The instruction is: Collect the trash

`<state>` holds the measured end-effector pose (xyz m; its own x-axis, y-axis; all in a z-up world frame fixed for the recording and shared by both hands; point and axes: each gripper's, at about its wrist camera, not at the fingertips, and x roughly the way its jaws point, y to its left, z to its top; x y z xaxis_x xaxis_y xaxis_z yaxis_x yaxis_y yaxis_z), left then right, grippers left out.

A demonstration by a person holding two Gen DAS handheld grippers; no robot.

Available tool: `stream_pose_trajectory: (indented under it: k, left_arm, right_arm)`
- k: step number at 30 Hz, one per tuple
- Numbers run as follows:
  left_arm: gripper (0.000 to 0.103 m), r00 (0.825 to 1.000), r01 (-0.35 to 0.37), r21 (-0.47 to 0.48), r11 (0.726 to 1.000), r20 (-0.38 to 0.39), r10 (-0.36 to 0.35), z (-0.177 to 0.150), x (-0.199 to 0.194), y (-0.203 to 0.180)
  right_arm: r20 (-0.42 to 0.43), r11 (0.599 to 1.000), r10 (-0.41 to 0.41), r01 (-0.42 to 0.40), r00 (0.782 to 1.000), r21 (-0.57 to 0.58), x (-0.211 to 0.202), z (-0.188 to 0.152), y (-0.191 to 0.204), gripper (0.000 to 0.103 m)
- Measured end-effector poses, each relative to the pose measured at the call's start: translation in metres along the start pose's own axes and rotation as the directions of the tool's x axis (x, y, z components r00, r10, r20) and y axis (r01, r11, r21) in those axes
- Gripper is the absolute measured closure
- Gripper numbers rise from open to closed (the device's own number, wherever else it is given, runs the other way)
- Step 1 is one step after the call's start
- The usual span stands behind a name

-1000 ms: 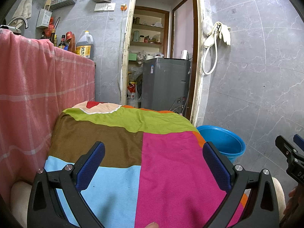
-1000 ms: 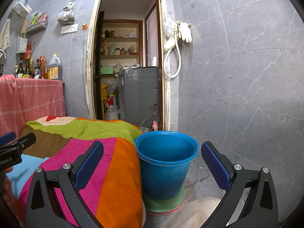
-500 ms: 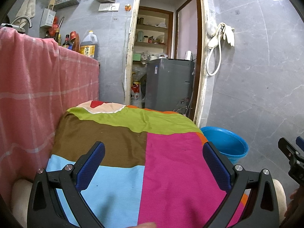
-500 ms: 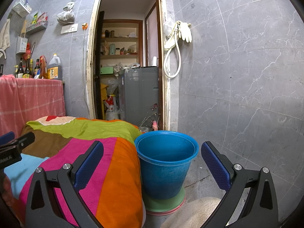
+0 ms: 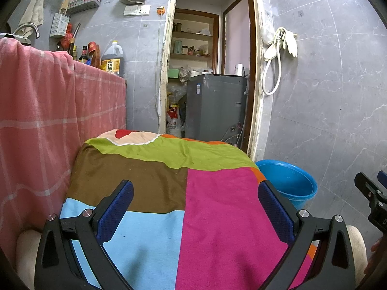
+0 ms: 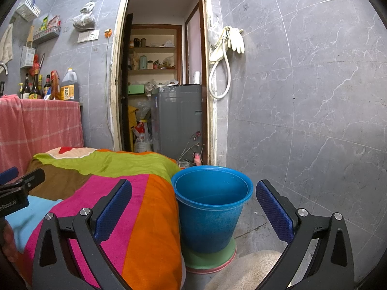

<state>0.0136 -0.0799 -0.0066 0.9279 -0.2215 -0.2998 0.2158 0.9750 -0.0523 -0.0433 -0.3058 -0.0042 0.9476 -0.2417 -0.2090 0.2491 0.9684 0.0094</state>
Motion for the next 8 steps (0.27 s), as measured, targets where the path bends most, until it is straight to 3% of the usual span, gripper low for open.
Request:
stream_pose_trajectory:
  k: [8]
  left_arm:
    - [0.002,1.000,0.002,-0.001,1.000,-0.002,-0.002,-0.0004,0.0001,-0.0003]
  right_arm:
    - [-0.001,1.000,0.000,0.000,1.000,0.000,0.0003,0.0001,0.0003,0.000]
